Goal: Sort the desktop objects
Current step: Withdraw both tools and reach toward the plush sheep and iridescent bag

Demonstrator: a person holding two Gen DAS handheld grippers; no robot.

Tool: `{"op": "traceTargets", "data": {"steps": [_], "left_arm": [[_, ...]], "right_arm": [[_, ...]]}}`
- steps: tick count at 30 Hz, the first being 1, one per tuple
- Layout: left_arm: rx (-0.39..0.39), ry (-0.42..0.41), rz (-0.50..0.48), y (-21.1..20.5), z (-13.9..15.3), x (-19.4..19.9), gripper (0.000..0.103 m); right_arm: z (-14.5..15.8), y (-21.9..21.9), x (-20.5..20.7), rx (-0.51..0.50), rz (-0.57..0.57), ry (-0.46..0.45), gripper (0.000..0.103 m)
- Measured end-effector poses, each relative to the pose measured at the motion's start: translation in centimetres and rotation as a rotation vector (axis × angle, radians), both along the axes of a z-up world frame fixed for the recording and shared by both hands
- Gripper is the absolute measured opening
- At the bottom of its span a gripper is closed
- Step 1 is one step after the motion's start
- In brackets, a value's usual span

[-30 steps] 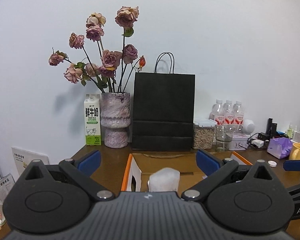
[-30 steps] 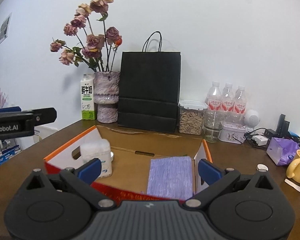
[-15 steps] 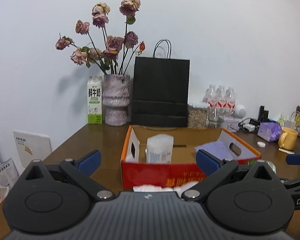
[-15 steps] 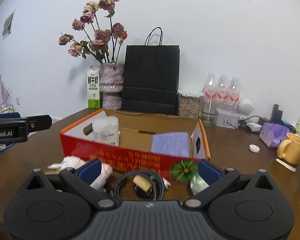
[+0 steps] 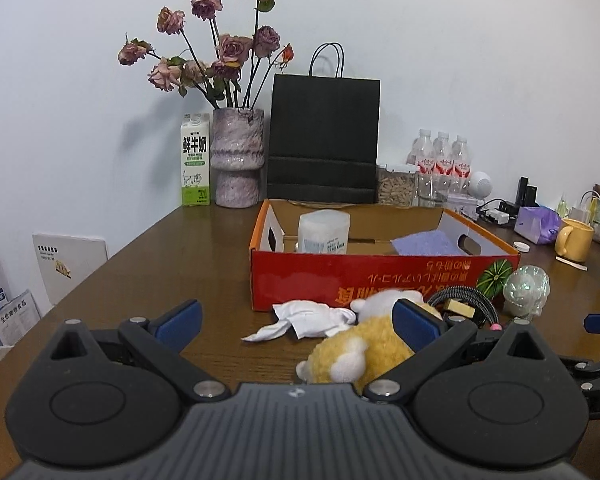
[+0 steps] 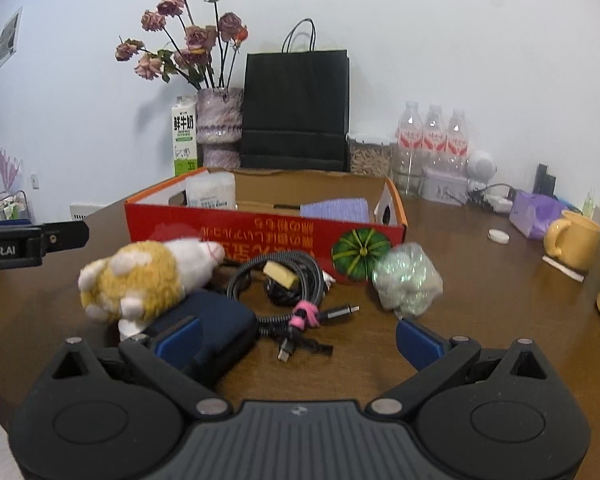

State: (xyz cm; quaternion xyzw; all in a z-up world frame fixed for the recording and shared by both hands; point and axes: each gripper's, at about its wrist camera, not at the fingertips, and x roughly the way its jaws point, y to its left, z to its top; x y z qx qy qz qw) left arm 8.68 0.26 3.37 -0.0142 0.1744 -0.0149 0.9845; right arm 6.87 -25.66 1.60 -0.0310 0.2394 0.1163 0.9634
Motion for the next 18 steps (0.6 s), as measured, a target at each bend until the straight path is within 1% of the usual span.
{"op": "traceTargets", "data": {"steps": [8, 18], "left_arm": [[0.006, 0.016, -0.013, -0.17, -0.38, 0.10, 0.103], [0.004, 0.033, -0.017, -0.25, -0.63, 0.25, 0.103]], "right_arm": [[-0.45, -0.25, 0.00, 0.014, -0.008, 0.013, 0.103], [-0.85, -0.28, -0.08, 0.005, -0.019, 0.034, 0.103]]}}
